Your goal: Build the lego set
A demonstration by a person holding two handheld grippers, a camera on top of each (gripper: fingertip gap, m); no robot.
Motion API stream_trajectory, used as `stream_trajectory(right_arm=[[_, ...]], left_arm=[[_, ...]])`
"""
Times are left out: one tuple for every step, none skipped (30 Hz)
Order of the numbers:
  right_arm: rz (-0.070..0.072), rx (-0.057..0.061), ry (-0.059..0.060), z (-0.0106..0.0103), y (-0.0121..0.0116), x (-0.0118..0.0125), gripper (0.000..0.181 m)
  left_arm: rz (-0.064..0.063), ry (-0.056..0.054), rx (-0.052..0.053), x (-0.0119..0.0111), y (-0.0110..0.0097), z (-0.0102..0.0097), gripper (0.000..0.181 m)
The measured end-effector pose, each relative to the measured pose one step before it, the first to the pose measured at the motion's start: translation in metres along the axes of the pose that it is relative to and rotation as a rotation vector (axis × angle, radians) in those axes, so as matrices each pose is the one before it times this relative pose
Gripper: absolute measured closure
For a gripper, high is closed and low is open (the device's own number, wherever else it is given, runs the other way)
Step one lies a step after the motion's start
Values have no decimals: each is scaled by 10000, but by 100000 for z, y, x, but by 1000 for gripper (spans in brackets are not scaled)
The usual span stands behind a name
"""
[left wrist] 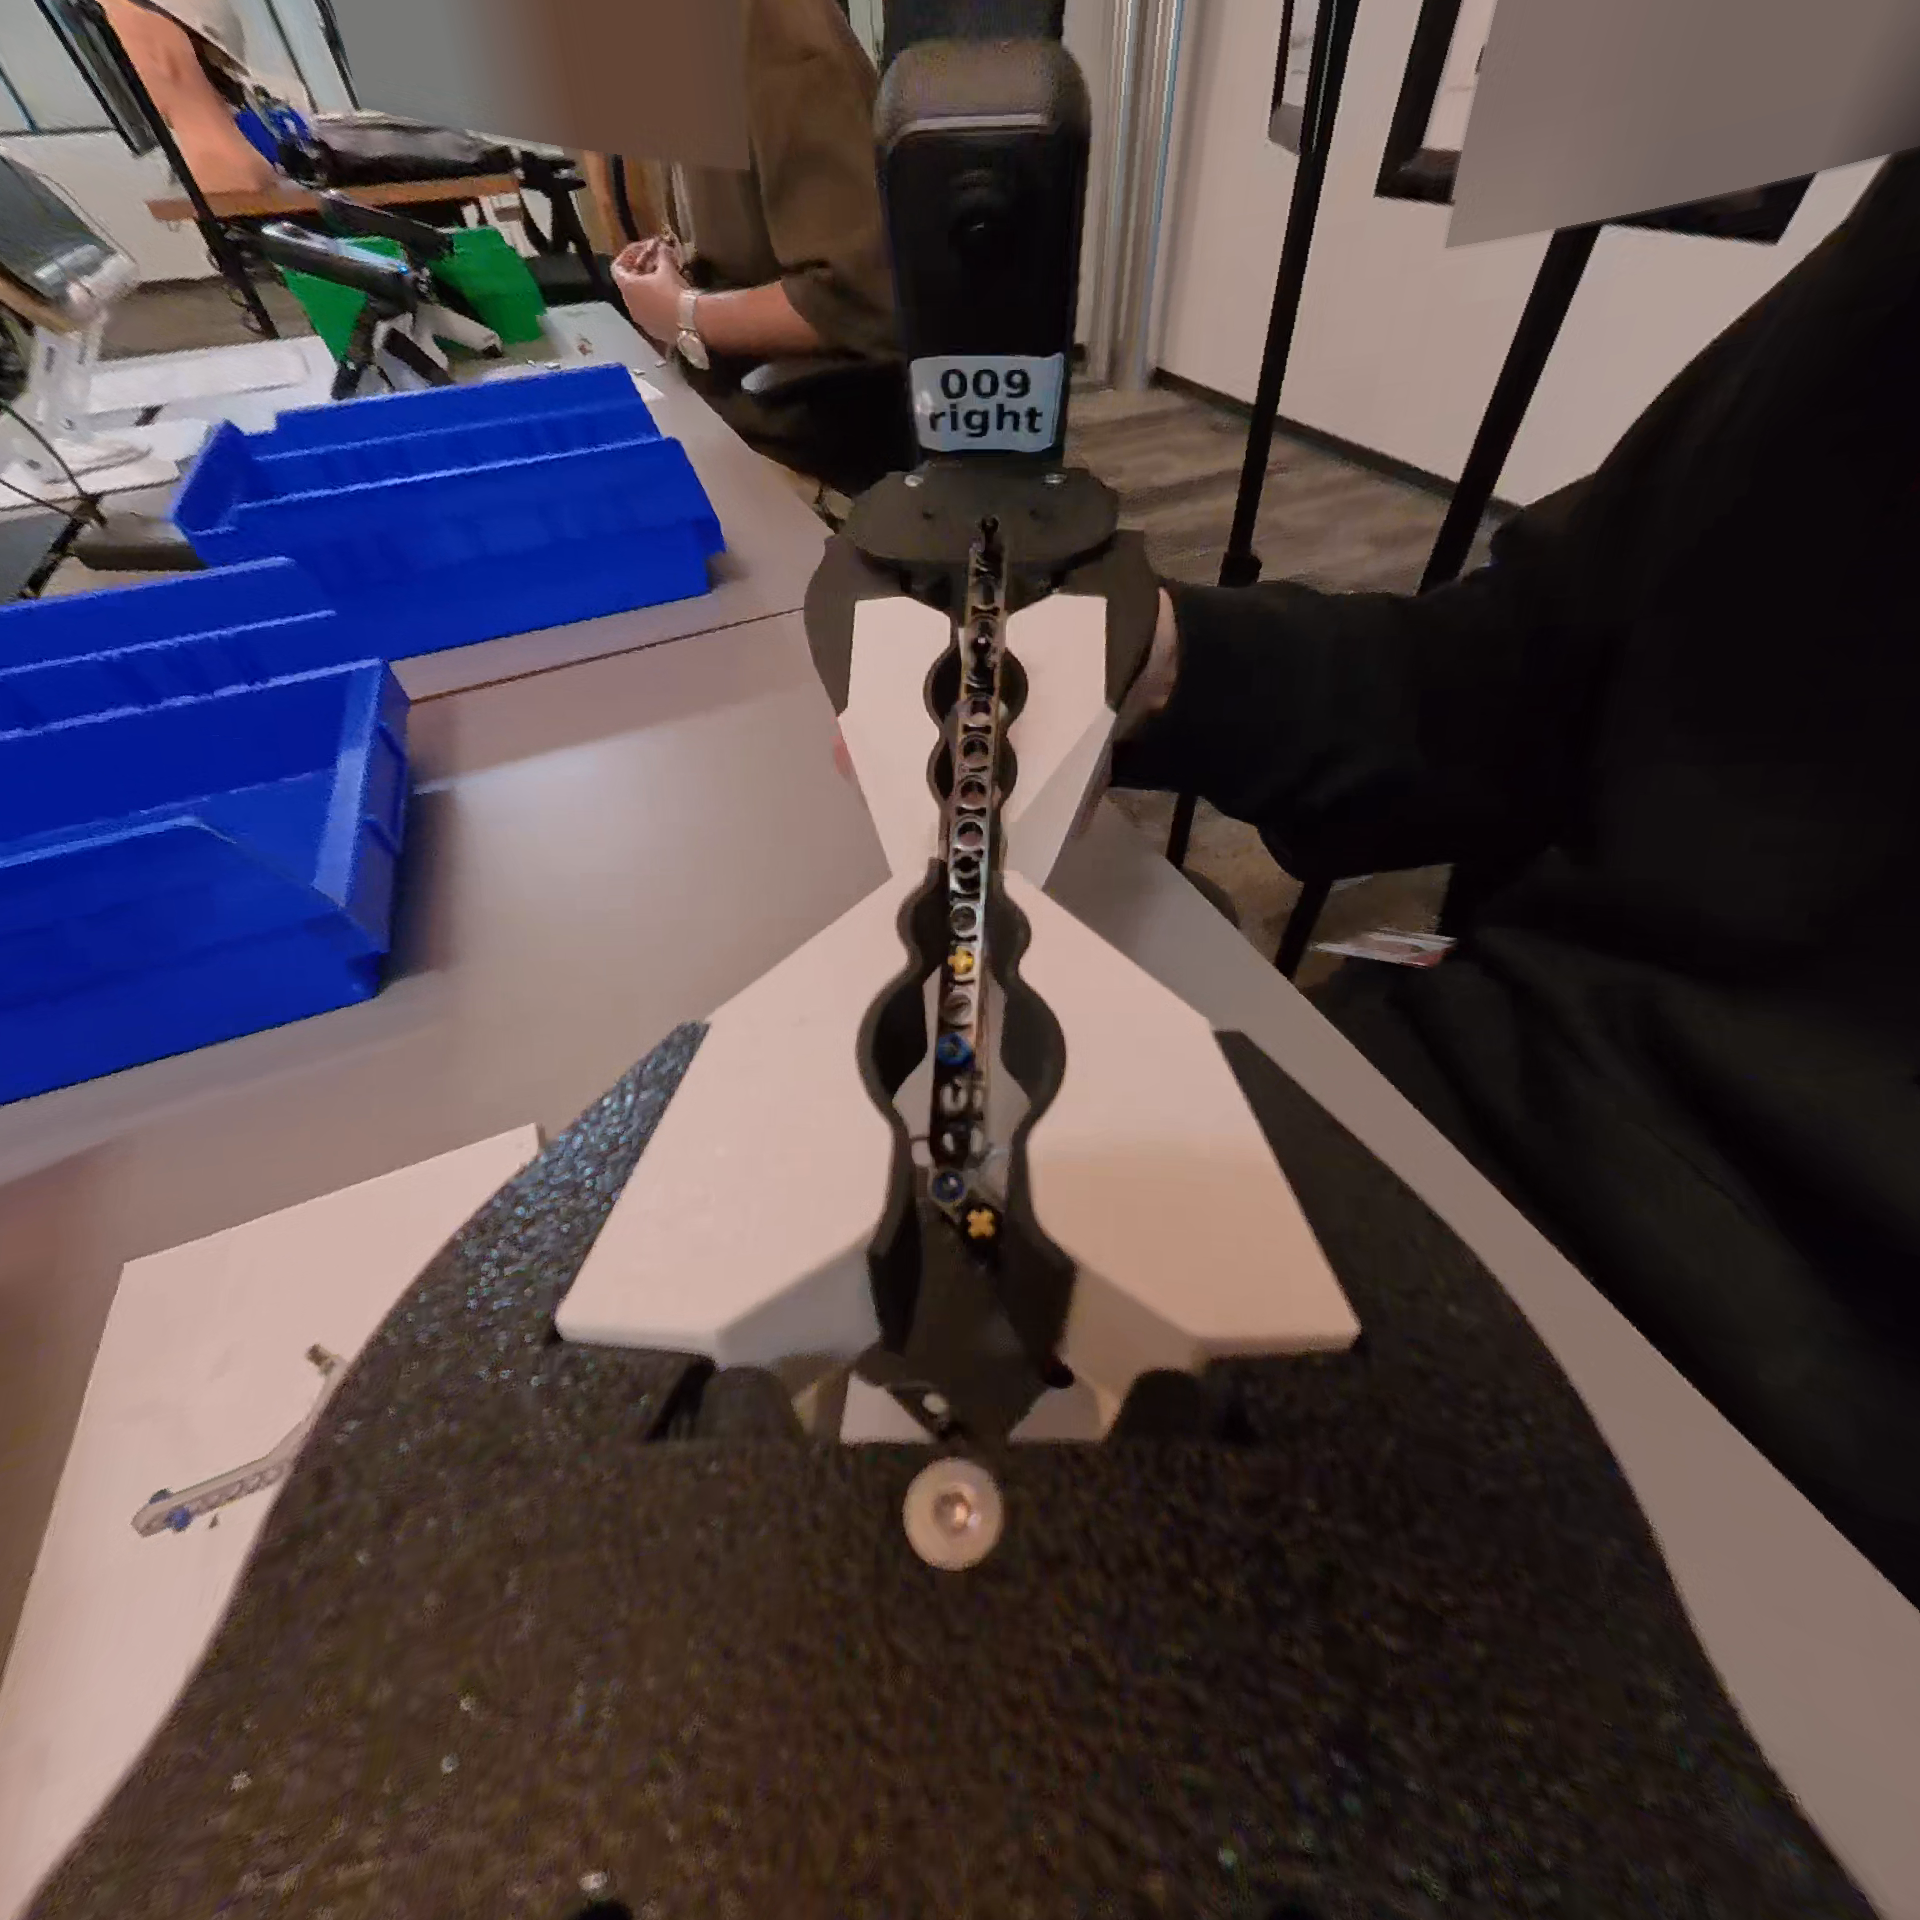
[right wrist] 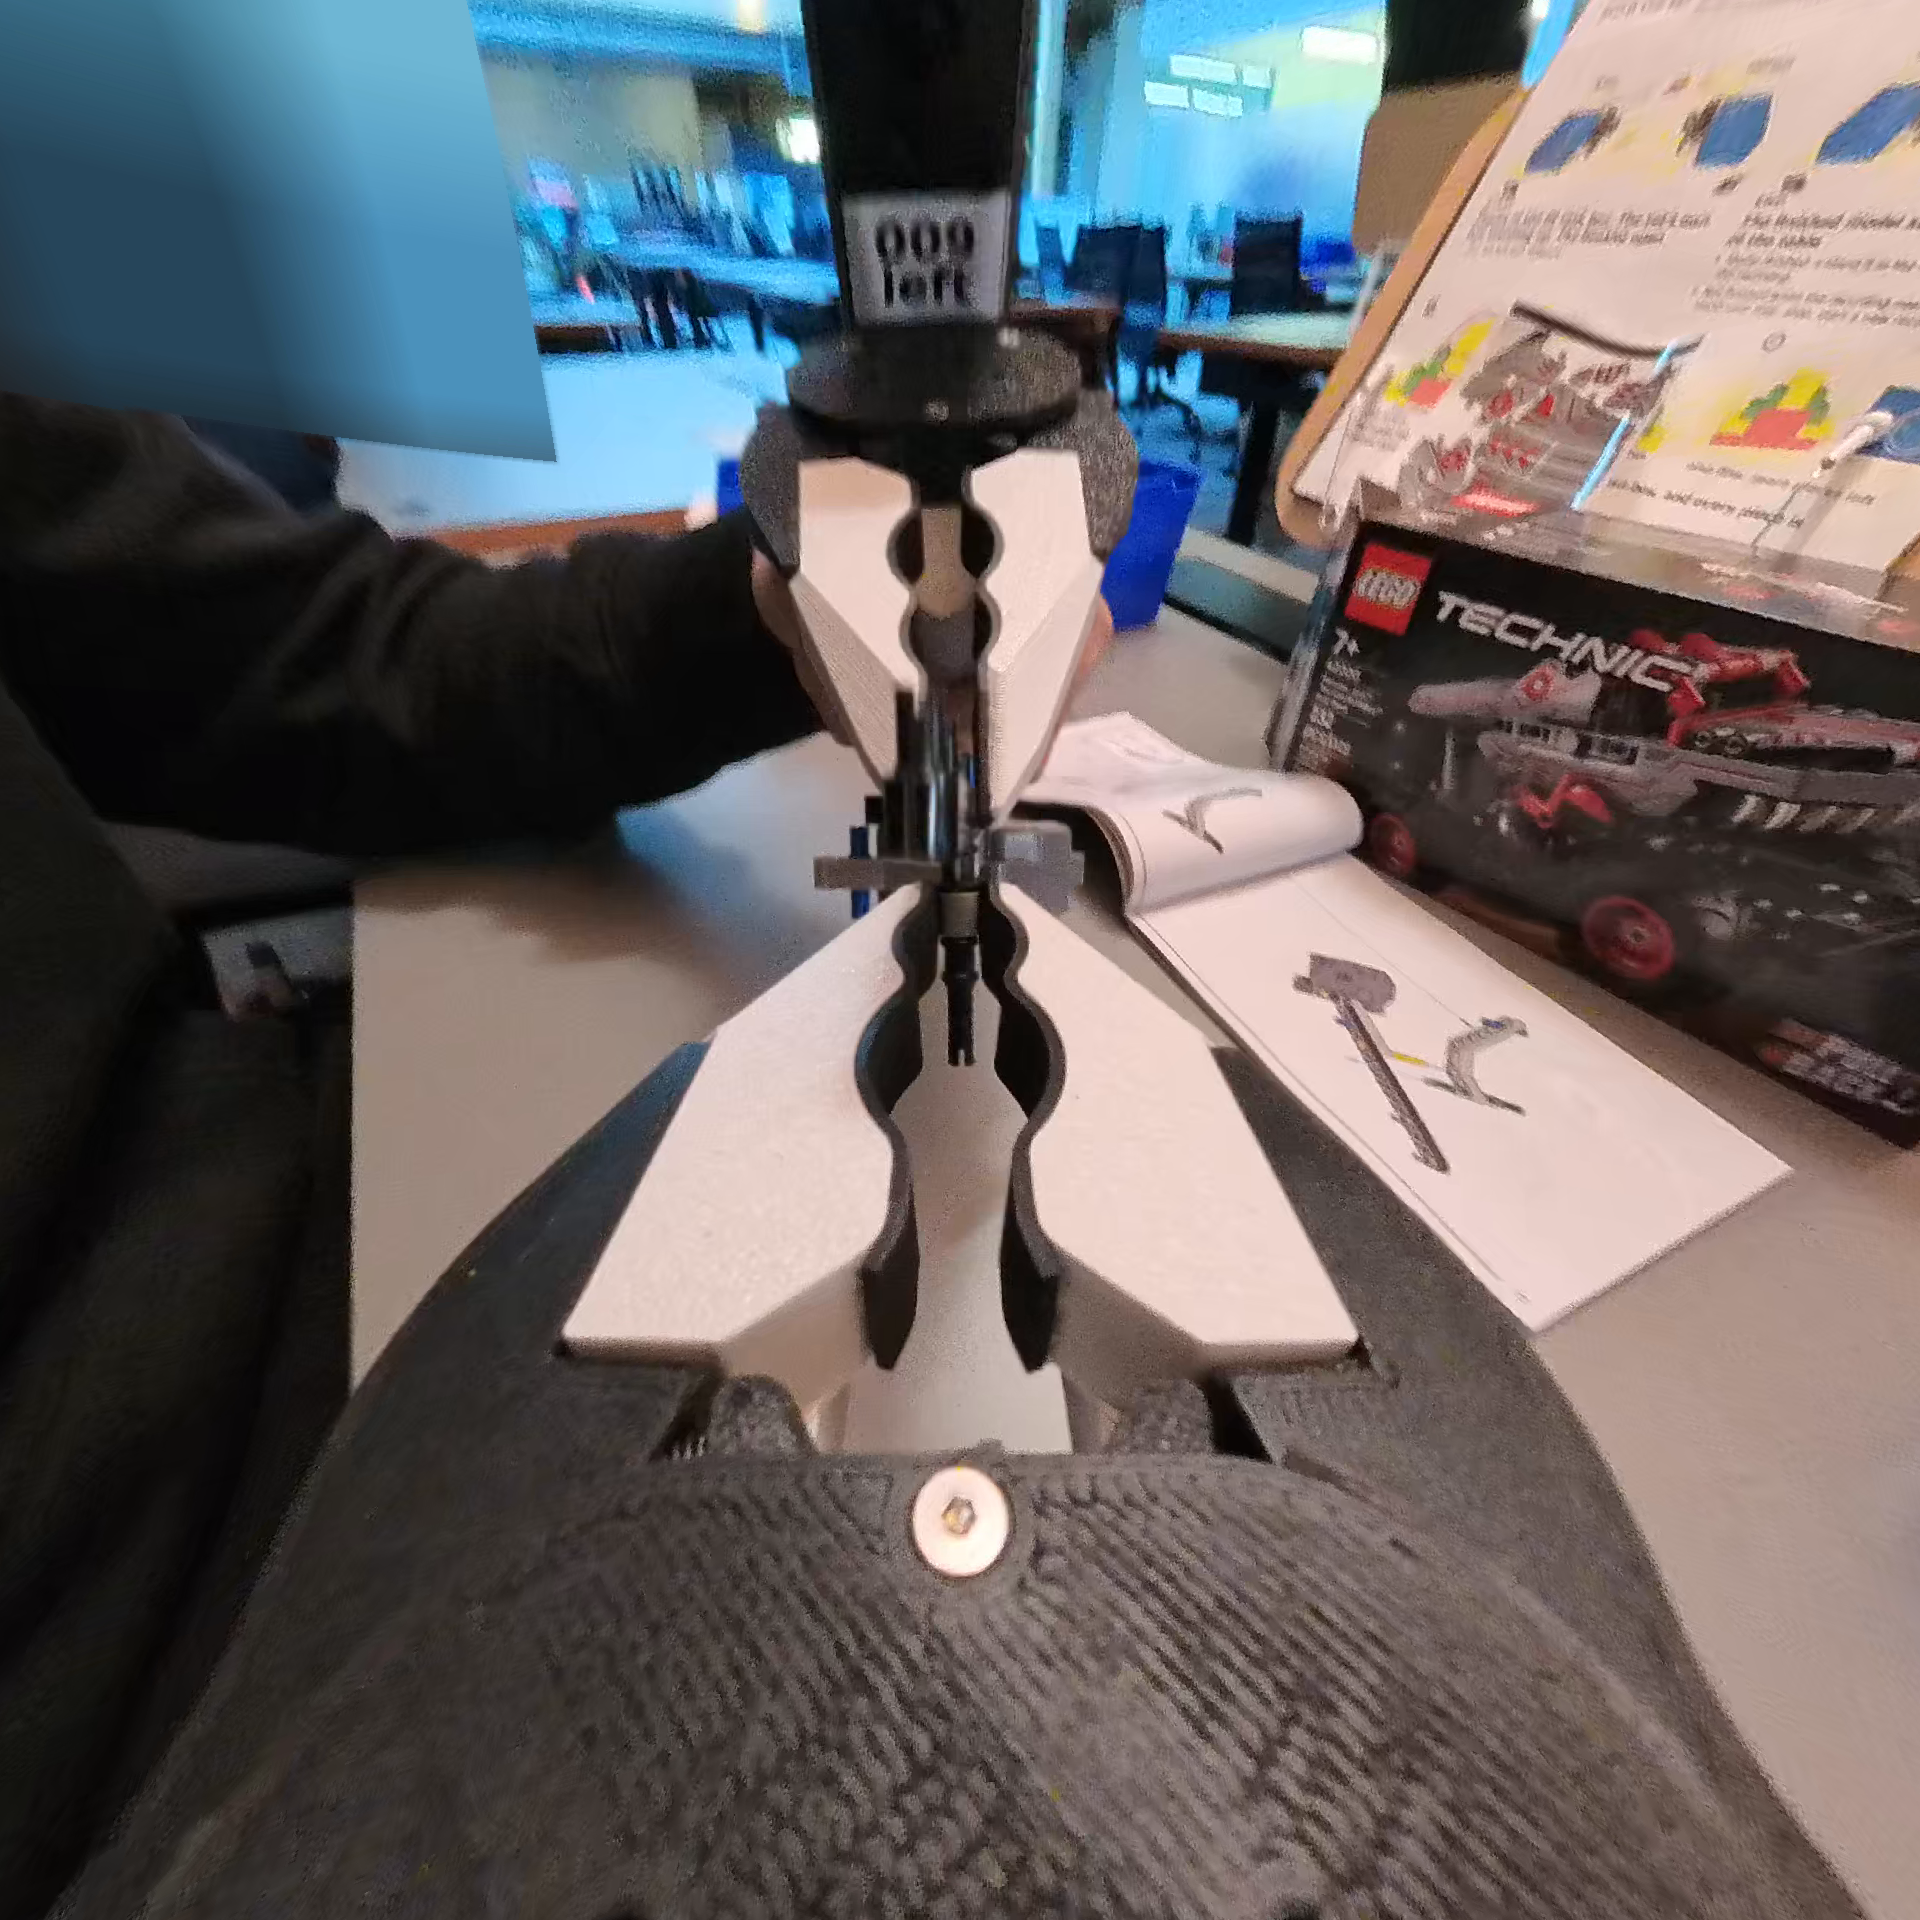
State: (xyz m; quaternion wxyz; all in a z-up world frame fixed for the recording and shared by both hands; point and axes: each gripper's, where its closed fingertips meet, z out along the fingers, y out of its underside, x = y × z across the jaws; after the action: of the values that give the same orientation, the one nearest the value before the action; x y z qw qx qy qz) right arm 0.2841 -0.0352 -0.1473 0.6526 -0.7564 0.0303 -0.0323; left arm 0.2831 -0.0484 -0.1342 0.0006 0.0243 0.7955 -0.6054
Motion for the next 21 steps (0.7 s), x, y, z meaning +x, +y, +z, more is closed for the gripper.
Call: stream_trajectory(right_arm=[[98, 34, -136, 79, -16, -134, 176], [-221, -383, 201, 163, 542, 155, 176], [-159, -227, 227, 34, 239, 220, 176], [69, 134, -23, -195, -288, 16, 176], [108, 279, -59, -281, -513, -30, 176], [19, 111, 24, -171, -288, 7, 176], [-124, -196, 78, 6, 175, 10, 176], [-139, -250, 48, 87, 323, -46, 176], [-54, -99, -17, 34, 186, -51, 176], [40, 123, 9, -64, -97, 62, 177], [73, 40, -9, -35, -37, 64, 177], [-36, -143, -24, 47, 190, -37, 177], [-88, -213, 9, 122, 305, -49, 176], [-74, -46, 82, 86, 92, 60, 177], [84, 34, 26, 66, -51, 74, 177], [38, 44, 34, 46, -63, 60, 177], [-38, -134, 48, 101, 222, 35, 177], [-145, -356, 73, 166, 534, 43, 177], [-118, -309, 100, 134, 496, 97, 177], [2, -69, 39, 19, 153, 100, 177], [109, 213, 34, -119, -275, 127, 177]], left_arm=[[-65, 42, -142, 5, 202, -104, 176], [77, -82, -333, -124, 525, -34, 176], [135, -100, -138, -112, 256, -84, 176], [14, -7, 99, -8, -137, -121, 176], [-80, 47, 132, 21, -234, -97, 176], [-9, 24, -8, 10, 9, -28, 176], [80, 2, -132, 8, 265, 39, 176], [69, 21, -150, 41, 284, 68, 176], [6, 14, -56, 16, 109, 56, 176], [-24, -24, 48, -57, -61, 23, 176], [-6, -3, -3, -39, 38, 29, 176], [18, 48, -141, 46, 274, 43, 176], [25, 22, -150, 16, 287, 28, 176], [-10, -17, -43, -64, 113, -23, 176], [-59, -11, 28, -70, -4, -57, 176], [-83, 4, -9, -73, 62, -35, 176], [-35, -2, -156, -38, 316, 85, 176], [14, -45, -296, -75, 531, 181, 176], [60, -83, -247, -101, 425, 199, 176], [-15, -65, -3, -119, 54, 85, 176], [-146, 33, 210, -61, -232, -40, 176]])
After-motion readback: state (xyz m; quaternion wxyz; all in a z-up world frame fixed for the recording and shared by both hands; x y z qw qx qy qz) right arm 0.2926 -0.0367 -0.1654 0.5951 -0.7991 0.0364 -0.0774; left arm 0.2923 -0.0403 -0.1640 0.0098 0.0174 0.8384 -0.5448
